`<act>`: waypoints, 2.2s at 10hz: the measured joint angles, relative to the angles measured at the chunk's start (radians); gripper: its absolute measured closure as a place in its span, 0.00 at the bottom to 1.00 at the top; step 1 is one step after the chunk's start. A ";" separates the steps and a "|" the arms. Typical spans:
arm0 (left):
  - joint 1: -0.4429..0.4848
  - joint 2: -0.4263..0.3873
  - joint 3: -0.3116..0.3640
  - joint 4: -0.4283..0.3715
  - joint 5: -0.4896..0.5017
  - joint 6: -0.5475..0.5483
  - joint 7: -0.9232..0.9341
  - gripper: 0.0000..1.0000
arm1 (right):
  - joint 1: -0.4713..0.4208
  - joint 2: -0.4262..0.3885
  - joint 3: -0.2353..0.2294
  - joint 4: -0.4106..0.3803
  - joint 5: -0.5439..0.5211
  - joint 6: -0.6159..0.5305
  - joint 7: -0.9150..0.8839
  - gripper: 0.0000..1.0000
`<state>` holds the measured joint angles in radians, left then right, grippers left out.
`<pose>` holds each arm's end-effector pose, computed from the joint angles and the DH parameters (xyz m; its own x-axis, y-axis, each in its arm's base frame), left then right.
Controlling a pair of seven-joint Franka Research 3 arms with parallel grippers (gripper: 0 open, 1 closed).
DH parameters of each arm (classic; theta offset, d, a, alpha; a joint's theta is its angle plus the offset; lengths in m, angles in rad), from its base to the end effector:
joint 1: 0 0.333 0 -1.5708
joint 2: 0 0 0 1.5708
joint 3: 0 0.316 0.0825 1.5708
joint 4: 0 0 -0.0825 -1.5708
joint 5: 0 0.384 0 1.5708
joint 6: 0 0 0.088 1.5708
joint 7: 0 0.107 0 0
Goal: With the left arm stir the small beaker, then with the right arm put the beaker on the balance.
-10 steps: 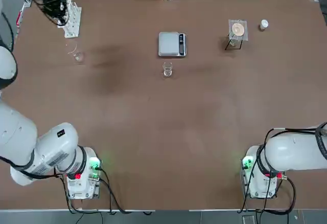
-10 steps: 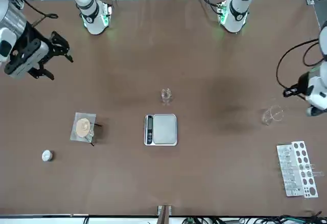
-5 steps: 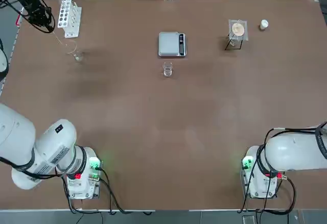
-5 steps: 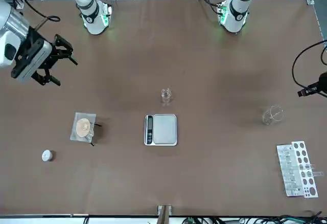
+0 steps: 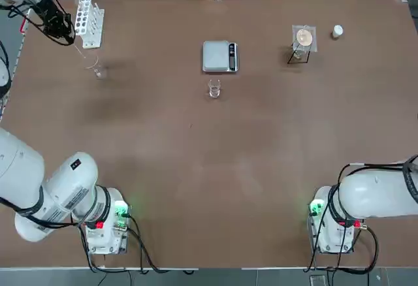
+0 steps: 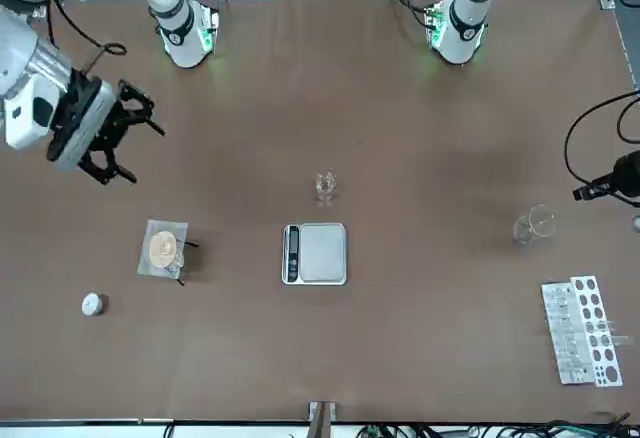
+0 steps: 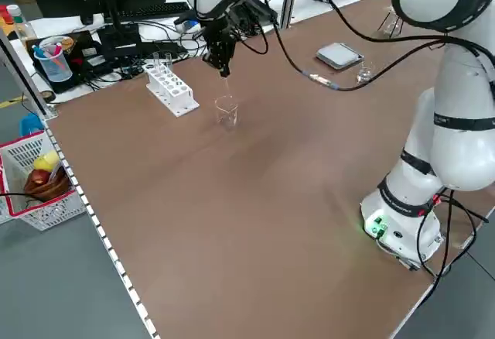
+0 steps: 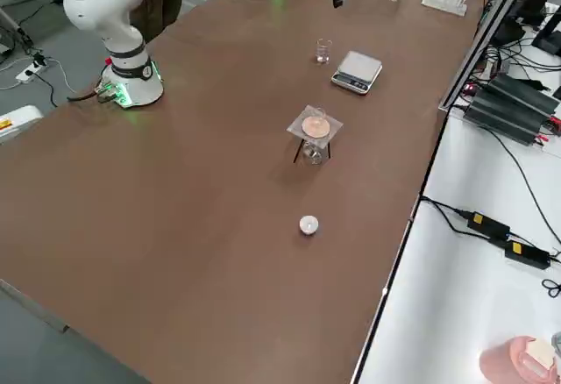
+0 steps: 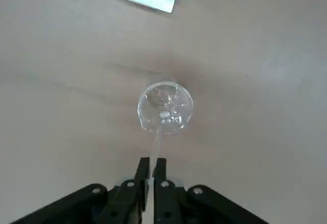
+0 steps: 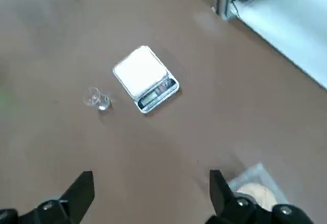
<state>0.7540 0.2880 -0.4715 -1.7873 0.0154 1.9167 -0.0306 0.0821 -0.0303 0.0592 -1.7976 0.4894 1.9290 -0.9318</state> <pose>0.5832 0.1899 0.3973 0.9448 0.3006 -0.1300 0.3152 -0.9425 0.1115 0.5609 0.1131 0.5738 0.5649 0.6975 0.4409 0.8165 -0.5495 -0.1770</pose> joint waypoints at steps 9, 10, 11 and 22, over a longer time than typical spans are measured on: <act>0.000 0.117 0.001 -0.002 0.000 0.105 0.057 0.93 | 0.282 0.103 0.012 -0.265 0.521 0.575 -0.568 0.00; 0.000 0.121 0.001 -0.002 0.000 0.106 0.061 0.93 | 0.312 0.122 0.012 -0.294 0.556 0.640 -0.617 0.00; 0.000 0.128 0.001 -0.003 0.000 0.114 0.064 0.93 | 0.332 0.134 0.012 -0.305 0.587 0.661 -0.634 0.00; 0.009 0.174 0.002 -0.018 0.000 0.192 0.078 0.74 | 0.375 0.223 -0.004 -0.419 1.385 0.468 -1.350 0.00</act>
<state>0.7633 0.4616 -0.4698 -1.8048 0.0156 2.1092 0.0473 0.4572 0.1922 0.0550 -2.2165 1.8748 2.3970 -2.2823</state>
